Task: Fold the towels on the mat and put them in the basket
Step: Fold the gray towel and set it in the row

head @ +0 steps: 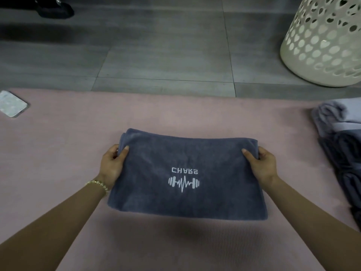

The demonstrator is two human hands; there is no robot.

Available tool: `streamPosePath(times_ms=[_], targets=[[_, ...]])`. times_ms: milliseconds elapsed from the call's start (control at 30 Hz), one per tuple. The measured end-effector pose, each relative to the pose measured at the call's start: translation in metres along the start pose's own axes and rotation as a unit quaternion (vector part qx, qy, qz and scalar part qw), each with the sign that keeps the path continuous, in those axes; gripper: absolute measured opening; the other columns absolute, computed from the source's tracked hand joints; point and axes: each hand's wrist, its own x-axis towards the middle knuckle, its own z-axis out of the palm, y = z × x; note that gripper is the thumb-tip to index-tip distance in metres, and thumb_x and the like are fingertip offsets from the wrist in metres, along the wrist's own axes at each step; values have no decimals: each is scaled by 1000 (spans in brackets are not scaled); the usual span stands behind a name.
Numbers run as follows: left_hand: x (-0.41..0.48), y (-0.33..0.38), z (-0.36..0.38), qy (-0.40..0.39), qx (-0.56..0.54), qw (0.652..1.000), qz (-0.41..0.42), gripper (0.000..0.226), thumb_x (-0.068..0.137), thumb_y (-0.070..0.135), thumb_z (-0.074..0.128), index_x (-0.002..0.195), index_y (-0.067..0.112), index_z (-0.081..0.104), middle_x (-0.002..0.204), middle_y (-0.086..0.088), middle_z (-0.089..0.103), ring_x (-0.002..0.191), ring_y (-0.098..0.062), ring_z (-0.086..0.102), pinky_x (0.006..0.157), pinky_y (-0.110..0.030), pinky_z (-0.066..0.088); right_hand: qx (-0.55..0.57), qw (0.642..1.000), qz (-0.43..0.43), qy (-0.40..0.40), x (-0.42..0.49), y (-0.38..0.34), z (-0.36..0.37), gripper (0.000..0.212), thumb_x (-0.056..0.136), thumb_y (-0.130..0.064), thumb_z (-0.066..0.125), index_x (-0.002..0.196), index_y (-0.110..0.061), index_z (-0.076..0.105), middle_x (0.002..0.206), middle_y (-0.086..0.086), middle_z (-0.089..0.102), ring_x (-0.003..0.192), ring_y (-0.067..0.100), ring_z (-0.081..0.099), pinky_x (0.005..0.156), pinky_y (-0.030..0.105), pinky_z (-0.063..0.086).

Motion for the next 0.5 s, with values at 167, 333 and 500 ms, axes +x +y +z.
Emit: streamPosePath(times_ms=[167, 333, 500], targets=[[12, 5, 3, -12, 28, 998, -61, 17, 95, 25, 53, 98, 10, 58, 83, -3, 54, 87, -21, 48, 64, -24, 43, -46, 998, 49, -2, 12, -1, 8, 19, 88, -19, 66, 90, -1, 60, 83, 7, 59, 80, 23, 53, 68, 20, 49], [9, 11, -15, -114, 191, 965, -141, 41, 84, 48, 62, 95, 8, 66, 89, -4, 63, 85, -20, 59, 71, -29, 49, -107, 984, 121, -70, 3, 4, -13, 34, 82, -35, 71, 92, -4, 63, 92, 8, 61, 83, 22, 55, 67, 26, 48], [-24, -4, -41, -235, 240, 925, -178, 28, 85, 45, 62, 101, 22, 64, 97, 7, 67, 88, -9, 63, 75, -20, 46, -115, 946, 196, -231, -34, 22, -50, 41, 78, -37, 73, 109, -12, 64, 100, 4, 70, 89, 19, 68, 61, 22, 54]])
